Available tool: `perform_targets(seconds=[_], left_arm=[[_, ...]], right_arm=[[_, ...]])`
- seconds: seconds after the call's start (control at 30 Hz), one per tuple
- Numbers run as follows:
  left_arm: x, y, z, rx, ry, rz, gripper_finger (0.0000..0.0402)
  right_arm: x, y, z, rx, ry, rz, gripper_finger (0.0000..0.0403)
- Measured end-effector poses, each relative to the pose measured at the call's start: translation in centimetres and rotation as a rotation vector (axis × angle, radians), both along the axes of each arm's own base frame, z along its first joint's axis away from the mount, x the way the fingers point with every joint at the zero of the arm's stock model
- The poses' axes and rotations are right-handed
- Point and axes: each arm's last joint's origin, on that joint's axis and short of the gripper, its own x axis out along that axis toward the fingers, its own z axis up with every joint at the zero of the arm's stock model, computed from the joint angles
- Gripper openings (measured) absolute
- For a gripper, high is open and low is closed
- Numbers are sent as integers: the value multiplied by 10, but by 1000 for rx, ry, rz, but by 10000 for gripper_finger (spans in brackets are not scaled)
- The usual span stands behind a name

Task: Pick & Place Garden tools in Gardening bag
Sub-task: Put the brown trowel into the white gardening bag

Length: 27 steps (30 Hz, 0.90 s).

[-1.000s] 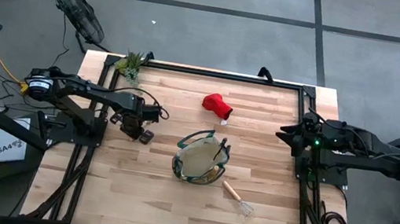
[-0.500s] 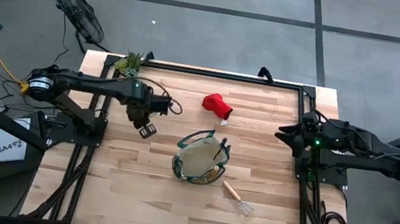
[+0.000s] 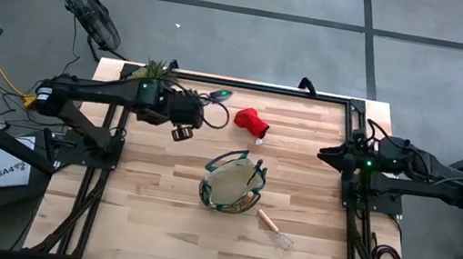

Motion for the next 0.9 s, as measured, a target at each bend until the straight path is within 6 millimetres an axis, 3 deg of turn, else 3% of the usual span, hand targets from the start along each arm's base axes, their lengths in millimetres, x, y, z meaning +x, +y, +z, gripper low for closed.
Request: perform_targets(seconds=[0.23,0.63,0.9], left_arm=[[30,-14,19,161,38,-151,57],[92,-34,21,331,147,-280,57],[102,-48,31,405,128,-301,57]], right_arm=[[0,3,0,25,-2,90,210],[4,7,15,43,-160,240,210],[5,7,24,-53,-259,261,210]])
